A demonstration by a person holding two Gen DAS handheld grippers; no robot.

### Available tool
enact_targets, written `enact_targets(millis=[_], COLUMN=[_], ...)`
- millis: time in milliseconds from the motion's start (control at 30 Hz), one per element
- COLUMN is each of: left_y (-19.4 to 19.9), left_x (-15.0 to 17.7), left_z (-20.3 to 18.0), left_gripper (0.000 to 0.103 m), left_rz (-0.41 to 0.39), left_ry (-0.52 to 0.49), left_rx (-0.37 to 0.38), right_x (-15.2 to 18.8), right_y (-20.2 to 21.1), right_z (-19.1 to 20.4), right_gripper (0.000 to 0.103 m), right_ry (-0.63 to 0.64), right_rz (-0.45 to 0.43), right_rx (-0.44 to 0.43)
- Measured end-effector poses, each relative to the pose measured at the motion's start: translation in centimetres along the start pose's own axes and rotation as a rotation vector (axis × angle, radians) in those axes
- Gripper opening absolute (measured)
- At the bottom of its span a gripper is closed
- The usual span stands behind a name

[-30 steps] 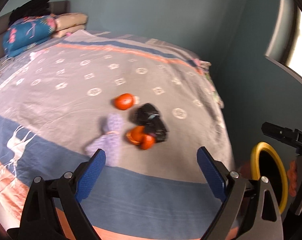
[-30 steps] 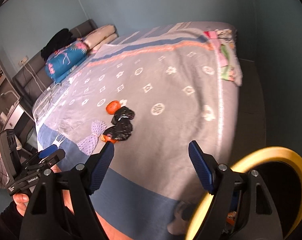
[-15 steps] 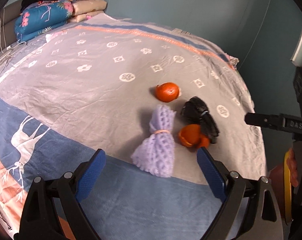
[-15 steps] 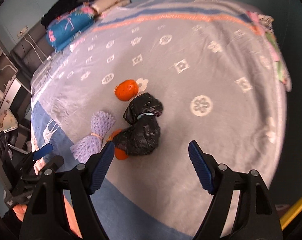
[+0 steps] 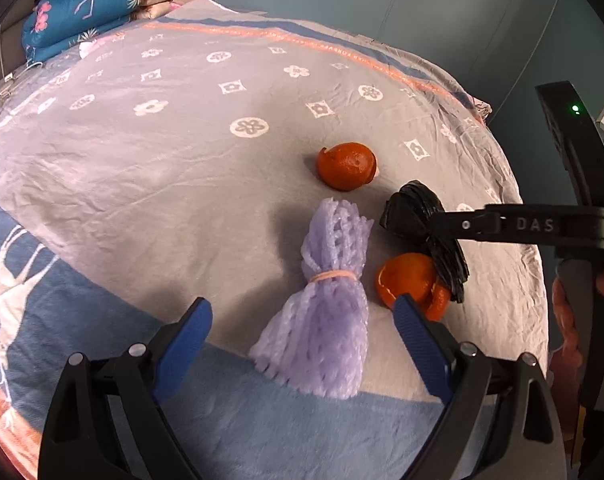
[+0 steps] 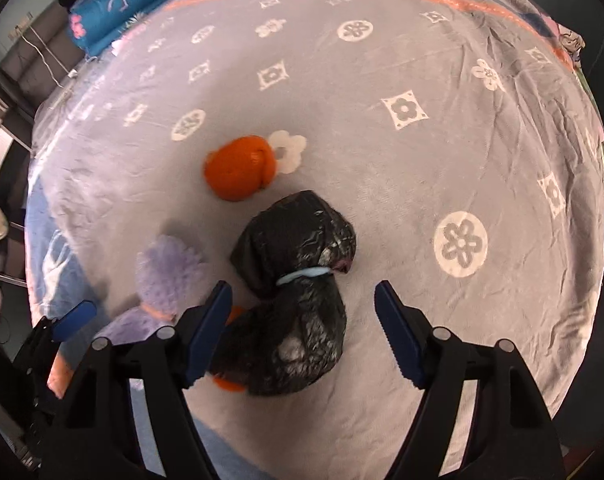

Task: Collect trash
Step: 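Grasp the black plastic bag with the right tool while the left tool grasps another foam net, then carry both to the yellow bin and open both tools to drop them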

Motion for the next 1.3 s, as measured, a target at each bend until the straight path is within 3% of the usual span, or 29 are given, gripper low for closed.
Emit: enact_targets(millis=[33,167,233,300,500,667,967,1300], left_y=[-0.2,-0.8,-0.9,-0.8,-0.2,0.8,3.2,7.8], left_x=[0.1,0.6,0.7,0.9,0.7,0.2,0.3,-0.2], left_z=[-0.1,-0.2,-0.3,-0.6,-1.1,-0.7,-0.4,-0.7], left_gripper=[0.088,0.068,0.054,0.041,0.018,0.010,0.010,0.010], left_rz=[0.004,0.022,0.022,0.023,0.010,0.000,-0.032,-0.090], left_ry=[0.003,0.026,0.035,0.045,0.037,0.082,0.092,0.066], left_rx=[0.000,0.008,0.021,0.042,0.064,0.084,0.099,0.132], right_x=[0.1,0.2,0.4,0.8,1.0,0.7,0.9,3.5], right_y=[-0.4,-1.5,-2.1,-2.5,-2.2,-1.0,3.0,11.1], right_z=[0.0,-0.3,-0.4,-0.5,-0.7,-0.6,-0.1,0.5], right_gripper=[0.070,0.064,0.052,0.048,0.030,0.027,0.027,0.027], right_ry=[-0.014,-0.022,-0.038,-0.040,-0.032,-0.030,-0.047,-0.011], right_rz=[0.014,0.031,0.042,0.050,0.031,-0.003,-0.045,-0.124], right_rx=[-0.013,-0.007,-0.016,-0.021,-0.009,-0.009,-0.043,-0.093])
Point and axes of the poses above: each gripper's, at about its wrist camera, not at the fingertips, and y roughly against the way its jaws point, z to its left, x to its underside, the point moved 8 cm from there along -y, roughly the way its jaws point, and after that the axes turned 12 degrees about -z, right-handed, at the moved point
